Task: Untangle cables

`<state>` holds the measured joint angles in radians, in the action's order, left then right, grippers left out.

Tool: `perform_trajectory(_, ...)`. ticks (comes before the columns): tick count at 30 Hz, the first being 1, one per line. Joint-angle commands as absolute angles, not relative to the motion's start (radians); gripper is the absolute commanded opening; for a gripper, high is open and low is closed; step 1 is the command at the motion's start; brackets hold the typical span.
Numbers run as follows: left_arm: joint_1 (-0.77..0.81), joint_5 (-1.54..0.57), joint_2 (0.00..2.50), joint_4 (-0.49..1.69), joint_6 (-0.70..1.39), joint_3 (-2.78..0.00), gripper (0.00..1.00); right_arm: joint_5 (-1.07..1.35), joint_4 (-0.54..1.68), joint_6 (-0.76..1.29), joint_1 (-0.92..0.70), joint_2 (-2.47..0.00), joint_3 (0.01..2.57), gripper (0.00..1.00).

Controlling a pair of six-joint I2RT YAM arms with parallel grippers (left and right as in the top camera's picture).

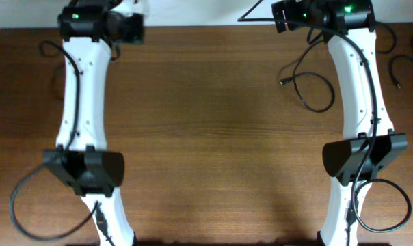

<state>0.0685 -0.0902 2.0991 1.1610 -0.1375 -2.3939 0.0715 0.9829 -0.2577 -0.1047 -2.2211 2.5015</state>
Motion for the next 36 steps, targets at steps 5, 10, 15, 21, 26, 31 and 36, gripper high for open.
perform_trajectory(5, 0.484, -0.154, 2.088, 1.227, -0.112, -2.394, 0.00, 0.074, 0.957, -0.258, 0.070, -2.217, 2.519, 0.99)
perform_trajectory(10, 0.661, -0.089, 2.088, 1.239, -0.097, -2.392, 0.00, 0.074, 0.946, -0.258, 0.154, -2.217, 2.519, 0.99)
perform_trajectory(15, 0.688, -0.053, 2.088, 1.198, -0.080, -2.400, 0.99, 0.078, 0.956, -0.257, 0.163, -2.217, 2.519, 0.99)
perform_trajectory(21, 0.538, 0.035, 2.040, 1.236, -0.080, -2.621, 0.99, 0.208, 1.007, -0.258, 0.163, -2.217, 2.519, 0.99)
perform_trajectory(26, 0.349, 0.049, 1.954, 1.304, -0.079, -2.651, 0.99, 0.363, 1.182, -0.312, 0.055, -2.252, 2.516, 0.99)
perform_trajectory(31, 0.295, 0.050, 1.943, 1.357, -0.080, -2.651, 0.99, 0.355, 1.302, -0.641, -0.120, -2.299, 2.452, 1.00)
perform_trajectory(36, 0.285, 0.054, 1.943, 1.378, -0.084, -2.651, 0.99, 0.356, 1.217, -0.890, -0.149, -2.299, 2.133, 0.99)
